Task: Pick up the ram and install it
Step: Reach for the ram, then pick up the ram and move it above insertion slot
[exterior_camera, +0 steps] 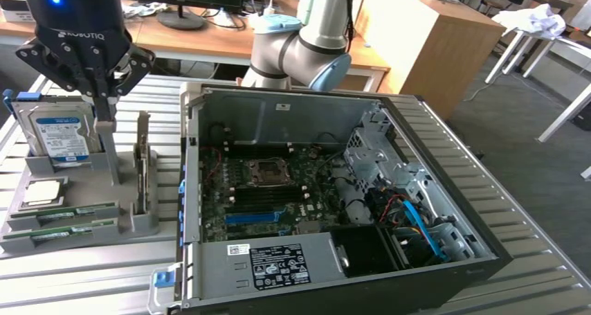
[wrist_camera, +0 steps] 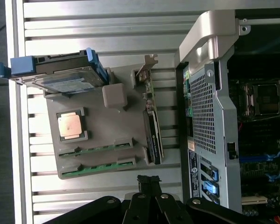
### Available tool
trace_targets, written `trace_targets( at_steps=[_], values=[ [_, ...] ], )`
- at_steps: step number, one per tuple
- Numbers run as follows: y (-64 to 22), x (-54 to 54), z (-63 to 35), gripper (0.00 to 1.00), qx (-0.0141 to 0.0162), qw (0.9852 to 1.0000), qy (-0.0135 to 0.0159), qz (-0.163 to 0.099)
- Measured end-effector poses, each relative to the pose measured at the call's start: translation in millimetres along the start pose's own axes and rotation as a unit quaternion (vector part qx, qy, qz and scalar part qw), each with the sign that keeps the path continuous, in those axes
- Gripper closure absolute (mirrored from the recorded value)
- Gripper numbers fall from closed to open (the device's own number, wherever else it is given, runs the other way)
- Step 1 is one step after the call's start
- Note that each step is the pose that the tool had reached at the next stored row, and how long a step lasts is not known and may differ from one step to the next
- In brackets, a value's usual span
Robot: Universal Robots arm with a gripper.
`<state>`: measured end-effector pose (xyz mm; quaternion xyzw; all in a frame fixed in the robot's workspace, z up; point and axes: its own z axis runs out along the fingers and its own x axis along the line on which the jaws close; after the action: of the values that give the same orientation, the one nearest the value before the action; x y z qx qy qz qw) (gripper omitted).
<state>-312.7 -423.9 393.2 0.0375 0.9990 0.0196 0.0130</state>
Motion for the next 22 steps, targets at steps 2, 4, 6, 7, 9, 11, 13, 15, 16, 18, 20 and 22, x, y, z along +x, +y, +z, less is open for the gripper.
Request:
trace_targets(
  at_steps=[2, 4, 6, 7, 9, 11, 13, 15, 16, 18, 20, 22],
  values=[
    [-0.1, 0.0, 0.0, 0.89, 0.0, 1.0, 0.0, 0.0],
    [-0.1, -0.1, 0.0, 0.89, 0.0, 1.0, 0.0, 0.0],
    [-0.1, -0.1, 0.0, 0.89, 0.0, 1.0, 0.0, 0.0],
    [-0.1, -0.1, 0.0, 0.89, 0.0, 1.0, 0.0, 0.0],
    [-0.1, -0.1, 0.0, 0.89, 0.0, 1.0, 0.0, 0.0],
    [-0.1, -0.1, 0.0, 0.89, 0.0, 1.0, 0.0, 0.0],
    [-0.1, 0.0, 0.0, 0.89, 0.0, 1.0, 0.0, -0.001],
    [-0.1, 0.0, 0.0, 0.89, -0.0001, 1.0, 0.0001, -0.003],
    [-0.1, 0.0, -0.1, 0.89, -0.0001, 1.0, 0.0002, -0.005],
    [-0.1, 0.0, -0.1, 0.89, -0.0002, 1.0, 0.0004, -0.009],
    [-0.1, 0.0, -0.1, 0.89, -0.0003, 0.9999, 0.0006, -0.015],
    [-0.1, 0.0, 0.0, 0.89, -0.0005, 0.9998, 0.0008, -0.02]
  ],
)
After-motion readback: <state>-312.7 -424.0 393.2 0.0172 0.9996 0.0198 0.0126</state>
